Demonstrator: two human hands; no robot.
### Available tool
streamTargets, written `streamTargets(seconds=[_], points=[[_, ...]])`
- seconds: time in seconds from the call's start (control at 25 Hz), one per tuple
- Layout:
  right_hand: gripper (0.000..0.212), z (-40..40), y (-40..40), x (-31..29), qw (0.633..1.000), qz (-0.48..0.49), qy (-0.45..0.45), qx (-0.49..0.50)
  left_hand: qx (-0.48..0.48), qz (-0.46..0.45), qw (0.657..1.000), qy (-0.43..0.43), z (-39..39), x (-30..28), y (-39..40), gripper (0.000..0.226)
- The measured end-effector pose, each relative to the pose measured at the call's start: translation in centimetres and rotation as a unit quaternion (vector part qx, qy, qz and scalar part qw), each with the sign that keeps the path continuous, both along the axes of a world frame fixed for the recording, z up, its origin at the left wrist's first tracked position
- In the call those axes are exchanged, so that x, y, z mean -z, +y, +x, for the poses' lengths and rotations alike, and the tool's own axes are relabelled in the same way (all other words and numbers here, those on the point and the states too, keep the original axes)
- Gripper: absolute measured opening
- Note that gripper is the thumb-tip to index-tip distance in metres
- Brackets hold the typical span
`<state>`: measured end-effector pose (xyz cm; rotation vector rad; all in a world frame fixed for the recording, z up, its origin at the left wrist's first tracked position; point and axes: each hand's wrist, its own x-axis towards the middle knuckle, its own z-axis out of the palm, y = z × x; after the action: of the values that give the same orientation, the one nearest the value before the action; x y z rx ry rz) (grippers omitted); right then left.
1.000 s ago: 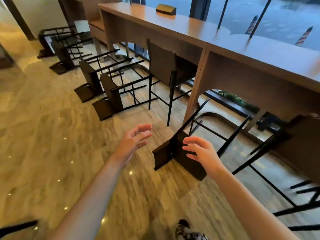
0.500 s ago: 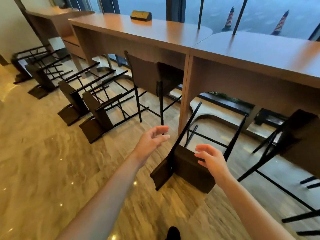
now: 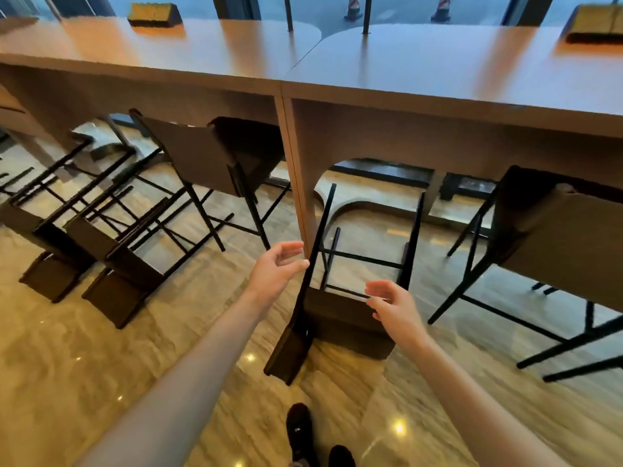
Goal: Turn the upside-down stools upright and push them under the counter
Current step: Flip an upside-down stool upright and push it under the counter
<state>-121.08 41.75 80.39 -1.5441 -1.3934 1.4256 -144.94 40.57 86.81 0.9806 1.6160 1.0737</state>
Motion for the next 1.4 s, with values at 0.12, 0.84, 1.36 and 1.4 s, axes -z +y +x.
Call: streamTargets(seconds=[0.12, 0.84, 1.36, 1.4], points=[[0.024, -0.1, 2.1, 1.3, 0.999, -0.007, -0.016, 0.027, 0.017, -0.007, 1.000, 0.017, -0.8, 1.3, 3.0, 0.037], [0.040, -2.6, 12.4, 13.4, 0.980, -0.099, -0.161, 0.062, 0.029, -0.154, 0.987, 0.020, -3.3, 19.2, 17.5, 0.039], [0.069, 2.6, 13.2, 29.6, 0.910, -0.133, -0.365, -0.143, 0.069, -0.275, 0.944, 0.167, -5.2, 37.4, 14.6, 0.073], [0.072, 2.7, 13.5, 30.7, 0.903, -0.145, -0.379, -0.140, 0.075, -0.281, 0.939, 0.181, -5.4, 38.4, 14.4, 0.075]])
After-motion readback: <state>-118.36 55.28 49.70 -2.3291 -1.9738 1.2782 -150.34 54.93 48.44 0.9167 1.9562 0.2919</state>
